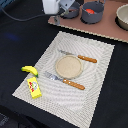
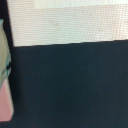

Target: Interact with the objects in diverse but meaningful ways.

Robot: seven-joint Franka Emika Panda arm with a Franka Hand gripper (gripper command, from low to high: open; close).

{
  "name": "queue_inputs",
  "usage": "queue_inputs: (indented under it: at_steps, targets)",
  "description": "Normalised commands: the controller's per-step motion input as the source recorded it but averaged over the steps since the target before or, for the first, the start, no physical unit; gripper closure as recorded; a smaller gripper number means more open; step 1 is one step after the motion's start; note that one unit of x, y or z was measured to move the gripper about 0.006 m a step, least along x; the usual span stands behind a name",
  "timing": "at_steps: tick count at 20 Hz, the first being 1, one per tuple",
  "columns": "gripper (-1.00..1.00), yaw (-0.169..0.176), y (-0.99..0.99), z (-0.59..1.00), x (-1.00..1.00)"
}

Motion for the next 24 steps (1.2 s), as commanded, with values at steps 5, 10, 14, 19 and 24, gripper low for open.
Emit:
queue_inputs:
  at_steps: [5,10,14,19,24]
  targets:
    - [-1.00,0.057,-0.90,0.00,0.17]
    - [-1.00,0.059,-0.86,0.00,0.14]
    - [-1.00,0.032,-0.68,-0.06,0.18]
    - [-1.00,0.000,-0.43,-0.12,0.21]
    - [-1.00,-0.032,-0.28,-0.19,0.20]
